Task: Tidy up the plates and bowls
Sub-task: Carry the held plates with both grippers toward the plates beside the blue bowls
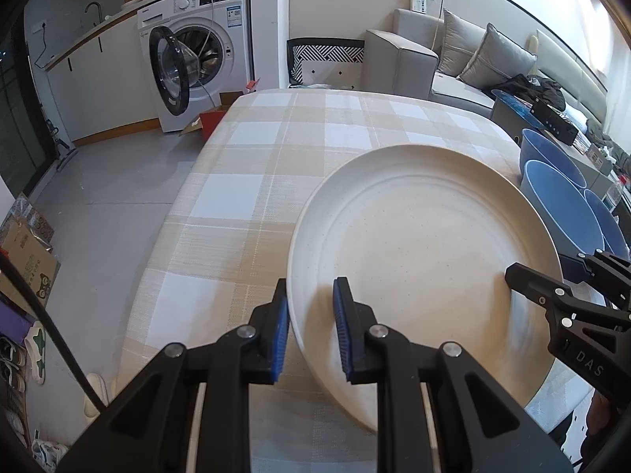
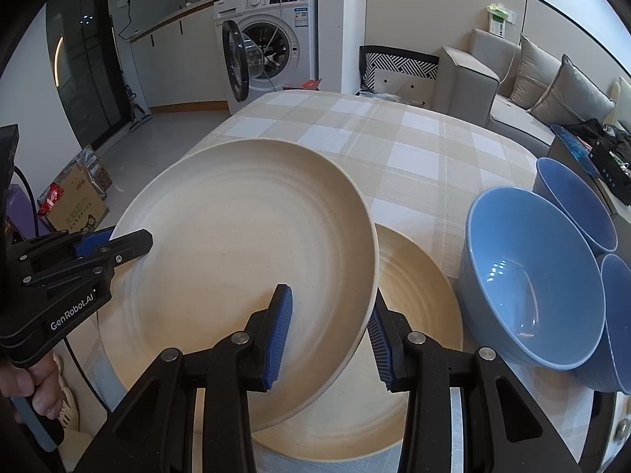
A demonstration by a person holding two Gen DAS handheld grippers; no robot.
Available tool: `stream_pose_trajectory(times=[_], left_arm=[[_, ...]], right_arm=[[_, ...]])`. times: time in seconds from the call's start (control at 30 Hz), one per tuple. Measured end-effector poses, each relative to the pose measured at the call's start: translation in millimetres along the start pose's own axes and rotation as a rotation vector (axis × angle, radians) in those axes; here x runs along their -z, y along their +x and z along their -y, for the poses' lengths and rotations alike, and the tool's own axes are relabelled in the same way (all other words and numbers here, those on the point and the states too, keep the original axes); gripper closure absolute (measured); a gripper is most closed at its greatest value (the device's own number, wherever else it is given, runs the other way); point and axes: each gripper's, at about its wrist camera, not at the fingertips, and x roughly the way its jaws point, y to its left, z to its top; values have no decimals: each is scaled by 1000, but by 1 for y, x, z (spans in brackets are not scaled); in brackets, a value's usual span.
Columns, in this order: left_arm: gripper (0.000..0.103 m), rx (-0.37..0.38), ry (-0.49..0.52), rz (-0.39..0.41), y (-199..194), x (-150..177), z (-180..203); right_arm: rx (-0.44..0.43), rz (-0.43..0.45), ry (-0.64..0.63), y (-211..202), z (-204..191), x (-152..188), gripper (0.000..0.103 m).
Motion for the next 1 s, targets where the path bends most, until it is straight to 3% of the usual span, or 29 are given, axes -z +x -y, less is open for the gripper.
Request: stream_pose_trajectory(times=[1.0], left_arm=[[84,45,82,-39,22,5,41]], right_arm=[[52,-50,66,3,37,25,65]])
